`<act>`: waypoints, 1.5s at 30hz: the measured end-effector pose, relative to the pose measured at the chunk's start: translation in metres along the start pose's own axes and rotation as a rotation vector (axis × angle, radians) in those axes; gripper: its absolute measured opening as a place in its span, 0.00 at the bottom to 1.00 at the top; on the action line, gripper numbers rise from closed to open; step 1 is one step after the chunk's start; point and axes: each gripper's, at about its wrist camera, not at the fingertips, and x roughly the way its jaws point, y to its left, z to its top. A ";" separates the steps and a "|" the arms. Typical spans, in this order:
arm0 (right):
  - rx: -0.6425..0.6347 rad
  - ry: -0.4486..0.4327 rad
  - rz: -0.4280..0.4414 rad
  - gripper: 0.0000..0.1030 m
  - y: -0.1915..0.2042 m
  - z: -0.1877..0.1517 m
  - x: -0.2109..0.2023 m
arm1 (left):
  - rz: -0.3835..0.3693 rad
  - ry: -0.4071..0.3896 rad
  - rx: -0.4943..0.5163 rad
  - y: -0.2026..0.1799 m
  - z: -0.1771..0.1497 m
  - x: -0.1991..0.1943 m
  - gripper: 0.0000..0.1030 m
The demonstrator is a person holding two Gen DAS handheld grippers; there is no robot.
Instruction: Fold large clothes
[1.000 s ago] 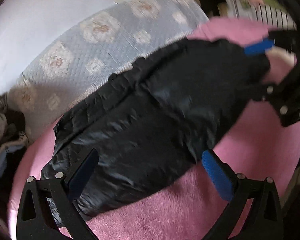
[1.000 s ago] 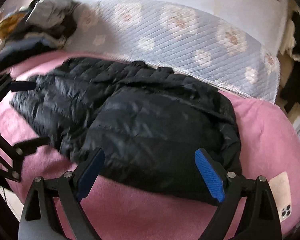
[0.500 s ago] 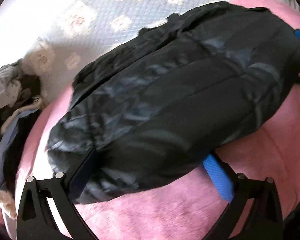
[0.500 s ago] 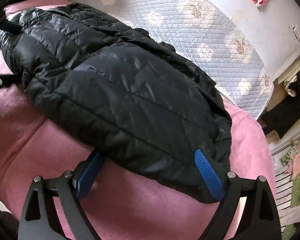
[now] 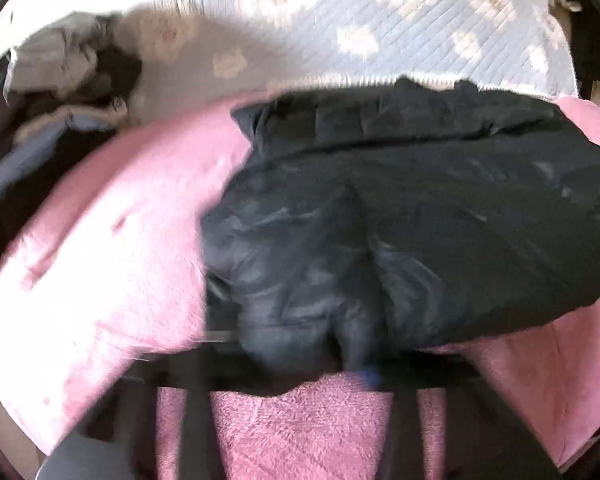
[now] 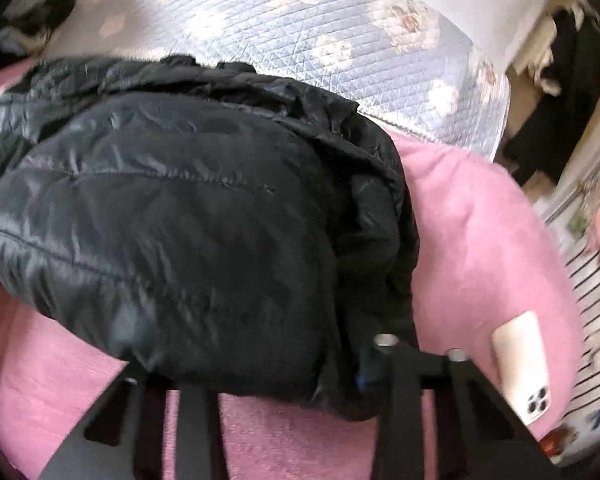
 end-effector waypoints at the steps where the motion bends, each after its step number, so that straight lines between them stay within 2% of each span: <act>1: 0.008 -0.020 0.005 0.17 -0.002 0.000 -0.006 | -0.005 -0.018 0.002 -0.001 0.000 -0.007 0.14; 3: 0.021 -0.031 0.032 0.14 -0.005 0.000 -0.014 | -0.015 -0.025 -0.030 0.002 0.000 -0.023 0.10; 6: 0.067 0.009 0.090 0.13 -0.014 -0.006 -0.024 | -0.071 -0.019 -0.082 0.012 -0.004 -0.041 0.10; 10: 0.109 0.066 0.202 0.13 -0.031 -0.020 -0.039 | -0.095 0.020 -0.031 0.020 -0.006 -0.057 0.10; 12: 0.104 0.070 0.240 0.15 -0.037 -0.024 -0.052 | -0.115 0.041 -0.023 0.025 -0.003 -0.068 0.15; 15: 0.084 0.064 0.237 0.20 -0.049 -0.018 -0.068 | -0.149 0.044 0.022 0.026 0.012 -0.086 0.25; 18: 0.063 0.003 0.227 0.32 -0.057 0.000 -0.085 | -0.157 -0.020 0.055 0.022 0.039 -0.095 0.27; 20: 0.056 -0.058 0.182 0.51 -0.065 0.023 -0.088 | -0.134 -0.060 0.058 0.021 0.066 -0.087 0.27; 22: 0.054 -0.103 0.164 0.56 -0.070 0.047 -0.082 | -0.105 -0.082 0.054 0.017 0.095 -0.069 0.30; 25: 0.069 -0.087 0.168 0.59 -0.073 0.086 -0.054 | -0.103 -0.087 0.000 0.021 0.140 -0.027 0.34; 28: 0.100 -0.080 0.158 0.69 -0.083 0.122 -0.011 | -0.054 -0.093 -0.002 0.024 0.165 0.019 0.44; 29: 0.110 -0.087 0.158 0.70 -0.085 0.128 0.000 | -0.009 -0.081 -0.002 0.022 0.167 0.032 0.51; 30: 0.129 -0.087 0.162 0.71 -0.089 0.136 0.014 | 0.015 -0.070 -0.010 0.023 0.167 0.045 0.53; 31: 0.147 -0.085 0.169 0.74 -0.091 0.140 0.025 | 0.009 -0.070 -0.020 0.024 0.166 0.054 0.53; 33: 0.179 -0.074 0.172 0.75 -0.093 0.146 0.050 | 0.013 -0.056 -0.038 0.031 0.164 0.072 0.64; 35: 0.198 -0.035 0.167 0.75 -0.096 0.145 0.067 | 0.017 -0.033 -0.075 0.037 0.161 0.081 0.67; 37: 0.221 -0.028 0.164 0.75 -0.099 0.143 0.071 | -0.009 -0.038 -0.109 0.041 0.155 0.073 0.66; 39: 0.261 -0.062 0.155 0.77 -0.108 0.139 0.061 | -0.010 -0.083 -0.105 0.039 0.155 0.060 0.67; 40: 0.287 -0.099 0.132 0.78 -0.113 0.137 0.052 | -0.006 -0.139 -0.082 0.036 0.156 0.049 0.68; 42: 0.330 -0.161 0.107 0.81 -0.123 0.132 0.039 | 0.047 -0.252 -0.020 0.025 0.158 0.026 0.77; 43: 0.364 -0.194 0.101 0.82 -0.129 0.129 0.030 | 0.050 -0.301 -0.003 0.020 0.158 0.012 0.79; 45: 0.405 -0.234 0.124 0.82 -0.139 0.125 0.016 | 0.029 -0.330 -0.004 0.014 0.157 -0.009 0.88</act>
